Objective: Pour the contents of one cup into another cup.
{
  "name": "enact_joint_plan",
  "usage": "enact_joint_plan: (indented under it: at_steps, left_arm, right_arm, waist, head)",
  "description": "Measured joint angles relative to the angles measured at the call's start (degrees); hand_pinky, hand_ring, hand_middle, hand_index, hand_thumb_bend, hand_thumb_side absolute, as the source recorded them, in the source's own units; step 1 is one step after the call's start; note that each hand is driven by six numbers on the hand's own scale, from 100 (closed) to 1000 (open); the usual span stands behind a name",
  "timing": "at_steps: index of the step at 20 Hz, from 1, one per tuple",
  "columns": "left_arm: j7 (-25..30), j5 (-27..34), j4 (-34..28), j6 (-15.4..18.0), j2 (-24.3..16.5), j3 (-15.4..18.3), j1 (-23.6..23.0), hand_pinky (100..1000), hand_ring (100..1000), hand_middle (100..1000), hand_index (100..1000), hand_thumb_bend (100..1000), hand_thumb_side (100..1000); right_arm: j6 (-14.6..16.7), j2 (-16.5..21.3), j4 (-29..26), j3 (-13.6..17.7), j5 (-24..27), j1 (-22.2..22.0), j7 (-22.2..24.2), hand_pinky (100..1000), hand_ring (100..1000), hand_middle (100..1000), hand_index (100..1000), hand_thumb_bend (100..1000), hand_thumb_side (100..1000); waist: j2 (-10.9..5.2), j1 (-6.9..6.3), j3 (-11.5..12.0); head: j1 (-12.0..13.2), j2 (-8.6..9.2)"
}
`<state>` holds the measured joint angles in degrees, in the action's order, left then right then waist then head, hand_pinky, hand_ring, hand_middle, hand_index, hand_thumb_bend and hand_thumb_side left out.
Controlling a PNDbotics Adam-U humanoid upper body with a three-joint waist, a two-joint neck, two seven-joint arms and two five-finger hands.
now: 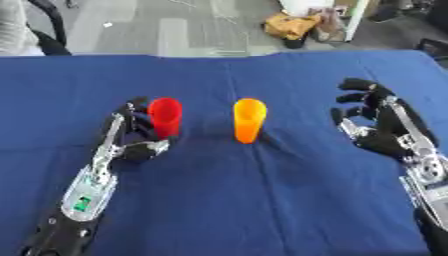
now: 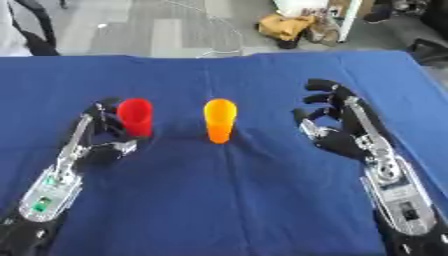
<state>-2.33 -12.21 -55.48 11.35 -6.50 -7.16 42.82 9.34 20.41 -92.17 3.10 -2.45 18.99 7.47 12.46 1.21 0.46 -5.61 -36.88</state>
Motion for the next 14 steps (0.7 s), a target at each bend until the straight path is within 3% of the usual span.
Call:
enact_joint_plan:
  at_steps: [8, 14]
  left_arm:
    - [4.1, 2.3, 2.4, -0.1, 0.1, 0.0, 2.0, 490, 540, 621, 855, 729, 100]
    - [6.6, 4.2, 3.1, 0.6, 0.5, 0.0, 2.6, 494, 544, 624, 856, 791, 159]
  right_arm:
    - [0.0, 0.0, 0.2, 0.0, 0.0, 0.2, 0.2, 581, 756, 791, 862, 280, 225]
    - [0.1, 0.0, 0.3, 0.0, 0.0, 0.2, 0.2, 582, 757, 792, 862, 280, 226]
  waist:
    - [0.26, 0.22, -0.5]
    - [0.34, 0.30, -0.6]
  head:
    - [0.2, 0.20]
    - [0.4, 0.21]
